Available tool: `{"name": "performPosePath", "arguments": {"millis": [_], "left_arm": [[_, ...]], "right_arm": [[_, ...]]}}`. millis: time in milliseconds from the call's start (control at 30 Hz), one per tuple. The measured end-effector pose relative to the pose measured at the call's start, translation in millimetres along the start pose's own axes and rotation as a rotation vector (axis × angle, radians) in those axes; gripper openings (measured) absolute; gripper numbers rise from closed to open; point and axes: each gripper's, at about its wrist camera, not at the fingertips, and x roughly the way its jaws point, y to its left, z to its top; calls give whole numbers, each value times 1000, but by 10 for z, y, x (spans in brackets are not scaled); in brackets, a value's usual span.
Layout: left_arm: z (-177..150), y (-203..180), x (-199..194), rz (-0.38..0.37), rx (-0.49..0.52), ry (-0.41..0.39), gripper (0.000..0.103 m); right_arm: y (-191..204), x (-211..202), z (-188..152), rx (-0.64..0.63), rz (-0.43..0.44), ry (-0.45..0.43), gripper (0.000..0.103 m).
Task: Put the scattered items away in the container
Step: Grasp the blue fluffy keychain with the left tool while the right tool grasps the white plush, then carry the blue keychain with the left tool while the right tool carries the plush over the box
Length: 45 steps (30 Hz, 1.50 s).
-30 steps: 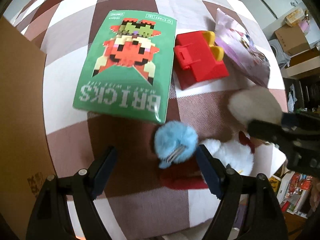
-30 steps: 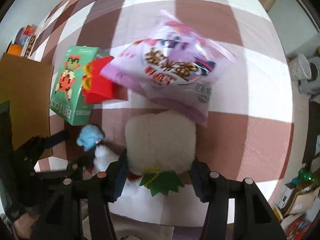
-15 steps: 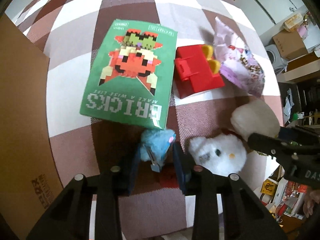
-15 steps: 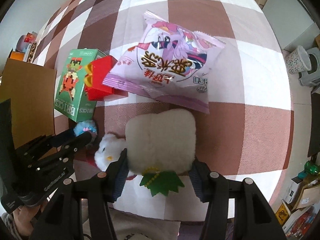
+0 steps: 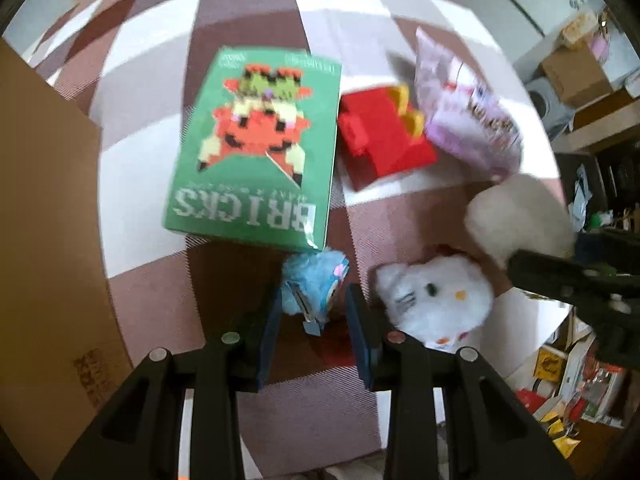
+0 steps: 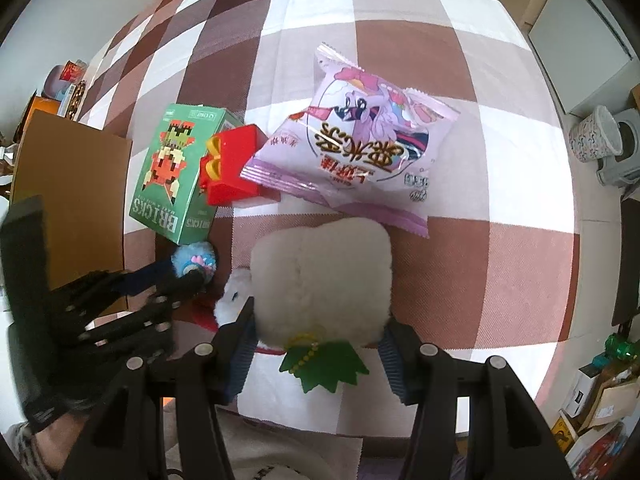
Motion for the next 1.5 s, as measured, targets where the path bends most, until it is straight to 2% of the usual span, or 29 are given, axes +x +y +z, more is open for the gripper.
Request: {"name": "performPosePath", "arguments": {"millis": [133,200,333,833,900,1267,1500], "left_arm": [[6,57,96,1,-5,2,33],[8,81,87,-6,5,-4,27],[-1,153,50,-21,-7,1,25],[-78,126,-704,-37,3,-68,25],[107,45,-740,-31,7,-76,25],[13,118,-1305,12,2,-136,25],[-43,329,-1711,27,-38,-215,25]], "right_arm": [[27,56,-29,6,2,1,56],[3,58,-60,12,4,1,56],[-43,41,-105,27,7,-3,56],[34,-291,-101,-8,-2,-49,56],[109,-341,-89,-23,-2,-55,56],[551,-688,-34,-128,0,-105,56],[958,-864,37,-202,13,-138,56]]}}
